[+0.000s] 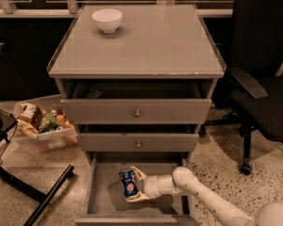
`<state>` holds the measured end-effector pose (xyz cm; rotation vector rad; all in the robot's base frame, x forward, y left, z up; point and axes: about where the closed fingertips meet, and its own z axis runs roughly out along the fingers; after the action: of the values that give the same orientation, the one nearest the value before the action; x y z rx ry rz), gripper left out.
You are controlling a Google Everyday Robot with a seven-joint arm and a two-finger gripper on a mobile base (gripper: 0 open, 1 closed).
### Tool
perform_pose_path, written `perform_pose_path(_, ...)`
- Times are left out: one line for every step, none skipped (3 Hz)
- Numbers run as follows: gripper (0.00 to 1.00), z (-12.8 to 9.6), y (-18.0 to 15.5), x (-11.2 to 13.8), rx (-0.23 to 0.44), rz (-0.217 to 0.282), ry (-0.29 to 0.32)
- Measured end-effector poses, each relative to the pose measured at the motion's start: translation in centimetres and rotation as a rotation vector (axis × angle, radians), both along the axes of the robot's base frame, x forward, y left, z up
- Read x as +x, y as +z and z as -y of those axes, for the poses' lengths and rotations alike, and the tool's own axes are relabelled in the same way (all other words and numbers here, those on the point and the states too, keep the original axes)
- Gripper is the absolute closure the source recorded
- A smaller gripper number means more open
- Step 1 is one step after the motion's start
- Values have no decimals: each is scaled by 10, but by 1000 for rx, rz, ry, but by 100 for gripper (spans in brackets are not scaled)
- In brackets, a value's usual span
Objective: Pick pepsi can from bottom drawer and place on counter
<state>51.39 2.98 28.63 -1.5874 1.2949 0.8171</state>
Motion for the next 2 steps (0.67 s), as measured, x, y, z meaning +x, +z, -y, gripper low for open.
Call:
perform_pose_path(100,5,40,-11,-21,48,43)
perform_pose_path(100,2,88,-13,-55,116,84)
